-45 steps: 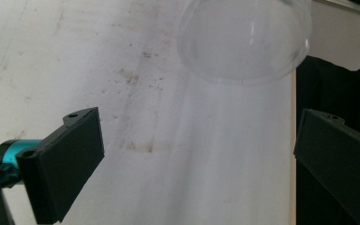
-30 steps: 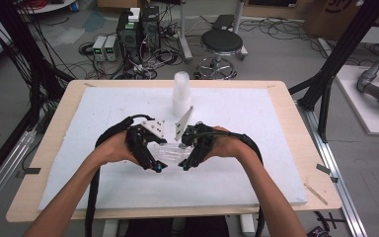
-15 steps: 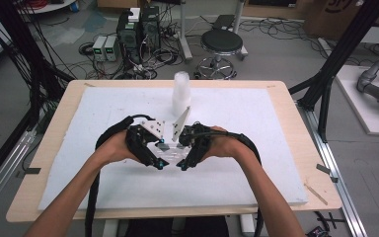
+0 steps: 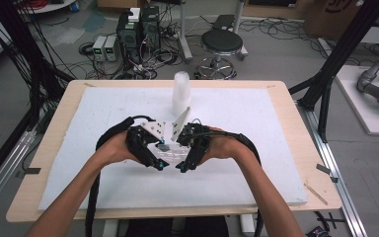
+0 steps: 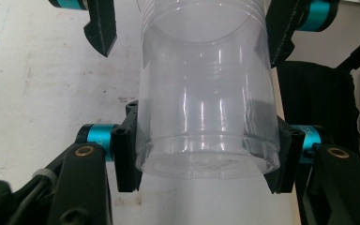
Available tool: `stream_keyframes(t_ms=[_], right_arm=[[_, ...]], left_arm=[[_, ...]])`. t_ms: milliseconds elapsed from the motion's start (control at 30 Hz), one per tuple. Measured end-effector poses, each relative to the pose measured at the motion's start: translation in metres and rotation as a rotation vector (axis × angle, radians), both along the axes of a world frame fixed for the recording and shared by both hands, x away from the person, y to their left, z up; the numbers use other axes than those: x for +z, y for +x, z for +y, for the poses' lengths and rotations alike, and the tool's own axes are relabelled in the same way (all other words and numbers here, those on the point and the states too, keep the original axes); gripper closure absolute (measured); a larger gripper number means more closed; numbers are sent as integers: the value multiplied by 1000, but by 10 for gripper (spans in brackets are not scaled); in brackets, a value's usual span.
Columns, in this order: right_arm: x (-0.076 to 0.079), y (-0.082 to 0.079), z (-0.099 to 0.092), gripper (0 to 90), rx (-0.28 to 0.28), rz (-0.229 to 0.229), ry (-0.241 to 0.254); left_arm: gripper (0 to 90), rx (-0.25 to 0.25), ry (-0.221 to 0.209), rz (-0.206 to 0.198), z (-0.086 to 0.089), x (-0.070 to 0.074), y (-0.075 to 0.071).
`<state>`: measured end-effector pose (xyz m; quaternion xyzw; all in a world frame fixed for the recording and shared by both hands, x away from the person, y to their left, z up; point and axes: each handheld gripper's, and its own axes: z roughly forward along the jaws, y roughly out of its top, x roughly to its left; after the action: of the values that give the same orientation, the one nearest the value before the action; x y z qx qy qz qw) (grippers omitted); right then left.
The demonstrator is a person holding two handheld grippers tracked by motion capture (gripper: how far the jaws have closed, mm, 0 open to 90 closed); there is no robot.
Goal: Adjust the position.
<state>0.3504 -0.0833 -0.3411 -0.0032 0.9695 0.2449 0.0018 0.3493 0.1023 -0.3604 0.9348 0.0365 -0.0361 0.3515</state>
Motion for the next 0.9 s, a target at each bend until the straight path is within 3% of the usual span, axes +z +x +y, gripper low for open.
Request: stream_keyframes(t_ms=[133,233,333,500,767,900], right_arm=[[5,0,-2,131,2,-12,43],[10,-1,-6,131,-11,-17,88],[13,-1,-12,131,-19,-10,166],[16,-2,-24,132,-41,-41,272],[19,-4,-46,132,-92,-57,476],[17,-4,-55,132,-120,-62,553]], left_arm=[[417,13,-25,2,3,-2,1],[417,31,-69,0,9,-9,0],[417,48,-120,14,15,-18,-1],[417,84,-210,20,25,-28,-5],[416,103,-367,-3,36,-37,-6],[417,118,-431,-8,40,-40,-7]])
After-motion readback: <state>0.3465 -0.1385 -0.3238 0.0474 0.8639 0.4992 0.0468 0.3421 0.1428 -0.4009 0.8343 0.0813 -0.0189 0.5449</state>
